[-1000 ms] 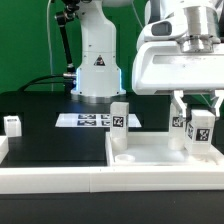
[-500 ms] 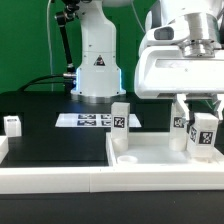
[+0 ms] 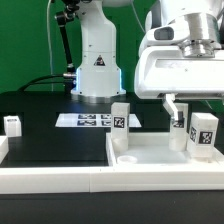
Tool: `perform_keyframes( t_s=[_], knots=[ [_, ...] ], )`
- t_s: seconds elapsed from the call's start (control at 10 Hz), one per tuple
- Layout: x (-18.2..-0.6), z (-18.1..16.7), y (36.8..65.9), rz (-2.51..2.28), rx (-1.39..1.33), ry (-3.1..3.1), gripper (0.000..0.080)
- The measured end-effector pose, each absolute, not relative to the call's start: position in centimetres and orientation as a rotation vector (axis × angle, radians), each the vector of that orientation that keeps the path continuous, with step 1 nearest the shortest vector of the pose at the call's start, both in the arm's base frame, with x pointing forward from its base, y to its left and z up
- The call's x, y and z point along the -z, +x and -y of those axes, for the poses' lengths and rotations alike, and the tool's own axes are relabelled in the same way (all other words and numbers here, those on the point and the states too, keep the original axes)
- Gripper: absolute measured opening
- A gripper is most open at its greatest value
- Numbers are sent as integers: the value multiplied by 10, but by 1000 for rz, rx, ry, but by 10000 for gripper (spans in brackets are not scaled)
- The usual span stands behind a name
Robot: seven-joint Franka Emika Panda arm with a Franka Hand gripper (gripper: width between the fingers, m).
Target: Assemble square table
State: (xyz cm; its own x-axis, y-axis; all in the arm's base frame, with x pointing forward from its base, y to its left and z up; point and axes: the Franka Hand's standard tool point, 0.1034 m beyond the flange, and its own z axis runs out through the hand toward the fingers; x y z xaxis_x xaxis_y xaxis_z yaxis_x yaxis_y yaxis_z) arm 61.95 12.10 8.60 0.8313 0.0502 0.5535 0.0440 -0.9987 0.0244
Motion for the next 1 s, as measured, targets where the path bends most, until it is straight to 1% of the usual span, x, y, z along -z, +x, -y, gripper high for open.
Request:
perform_keyframes(
  t_s=[0.2, 0.3, 0.5, 0.8, 0.9, 1.0],
  knots=[
    [-86, -119, 619, -87, -895, 2996, 647],
    [-91, -114, 620, -93, -879, 2997, 649],
    [-97, -116, 622, -90, -873, 3006, 649],
    [-98, -112, 622, -78, -840, 3018, 649],
    [-91, -112, 617, -69, -657, 3076, 649],
    [-92, -109, 620, -59, -549, 3103, 649]
  ],
)
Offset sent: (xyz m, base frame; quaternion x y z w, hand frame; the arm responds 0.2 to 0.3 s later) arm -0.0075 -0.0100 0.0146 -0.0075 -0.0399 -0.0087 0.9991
